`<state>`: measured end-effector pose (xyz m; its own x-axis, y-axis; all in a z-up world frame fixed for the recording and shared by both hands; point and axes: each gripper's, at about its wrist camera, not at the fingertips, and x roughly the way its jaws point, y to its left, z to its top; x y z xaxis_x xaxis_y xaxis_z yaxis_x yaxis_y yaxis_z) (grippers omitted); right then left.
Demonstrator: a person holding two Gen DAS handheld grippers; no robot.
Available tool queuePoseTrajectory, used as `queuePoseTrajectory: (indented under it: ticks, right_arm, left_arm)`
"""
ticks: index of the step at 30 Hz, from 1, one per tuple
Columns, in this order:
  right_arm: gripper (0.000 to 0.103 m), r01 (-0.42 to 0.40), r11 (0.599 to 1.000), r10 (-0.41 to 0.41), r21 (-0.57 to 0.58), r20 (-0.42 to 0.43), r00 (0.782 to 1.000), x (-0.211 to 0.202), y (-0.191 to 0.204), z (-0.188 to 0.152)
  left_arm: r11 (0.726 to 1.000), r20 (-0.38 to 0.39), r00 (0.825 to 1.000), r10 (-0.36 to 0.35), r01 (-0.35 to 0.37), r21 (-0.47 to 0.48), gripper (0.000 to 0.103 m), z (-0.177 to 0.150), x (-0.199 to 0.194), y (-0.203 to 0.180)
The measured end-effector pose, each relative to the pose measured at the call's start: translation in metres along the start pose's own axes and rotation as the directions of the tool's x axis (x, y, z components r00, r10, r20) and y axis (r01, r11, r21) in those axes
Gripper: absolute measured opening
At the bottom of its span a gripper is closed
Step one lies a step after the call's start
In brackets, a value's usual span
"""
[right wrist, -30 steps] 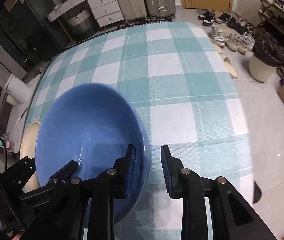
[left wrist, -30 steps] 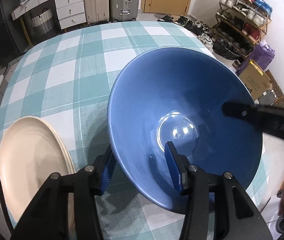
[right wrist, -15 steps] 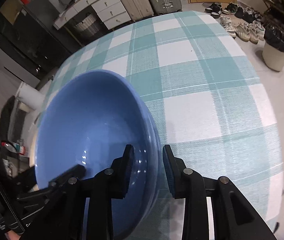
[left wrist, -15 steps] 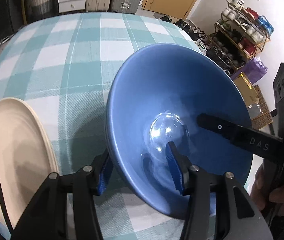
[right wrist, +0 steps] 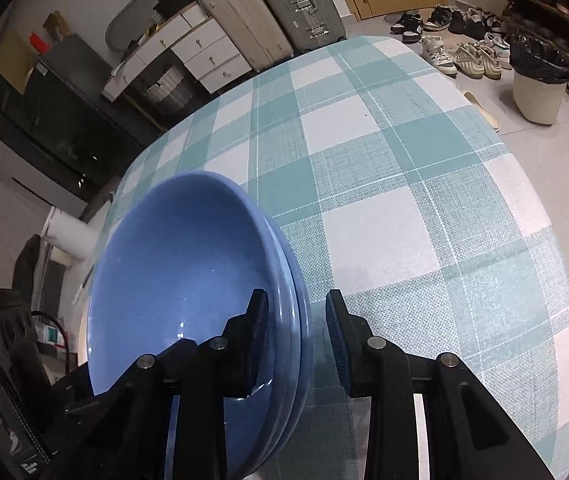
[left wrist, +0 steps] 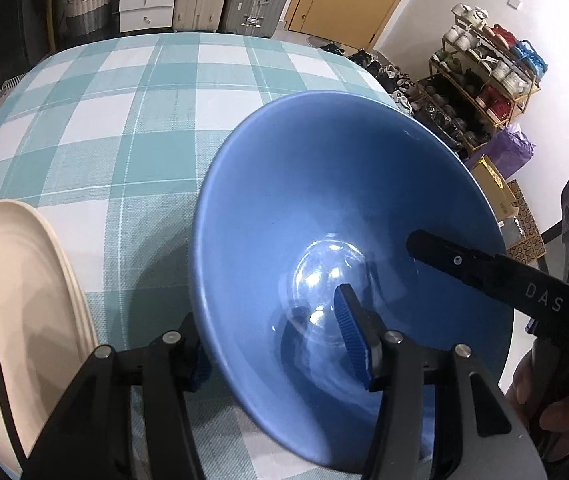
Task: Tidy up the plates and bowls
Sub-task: 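Lift the stacked blue bowls off the tablecloth with both tools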
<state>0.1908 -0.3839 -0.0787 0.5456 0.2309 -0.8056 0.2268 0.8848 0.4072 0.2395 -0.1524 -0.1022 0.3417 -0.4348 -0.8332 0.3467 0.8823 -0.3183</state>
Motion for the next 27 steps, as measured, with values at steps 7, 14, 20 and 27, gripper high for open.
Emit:
queuePoseTrajectory:
  ticks: [7,14,20,27]
  right_arm:
    - [0.03,-0.044,0.998,0.045,0.036,-0.009,0.999,0.006,-0.005,-0.004]
    - [0.03,-0.058,0.998,0.058,0.037,-0.011,0.998,0.013,-0.002,-0.004]
    - [0.03,-0.054,0.998,0.055,0.035,-0.018,0.998,0.016,-0.002,-0.005]
    - [0.03,-0.045,0.998,0.046,0.033,-0.027,0.999,0.017,-0.003,-0.005]
  left_arm:
    - [0.994,0.055,0.995,0.086,-0.09,0.059,0.054,0.001,0.008,-0.001]
    - [1.0,0.008,1.0,0.004,-0.003,-0.012,0.054,0.004,0.014,0.013]
    - [0.999,-0.012,1.0,-0.024,0.024,-0.041,0.064,0.003,0.015,0.013]
    - [0.999,-0.009,1.0,-0.015,0.015,-0.049,0.075,0.003,0.011,0.008]
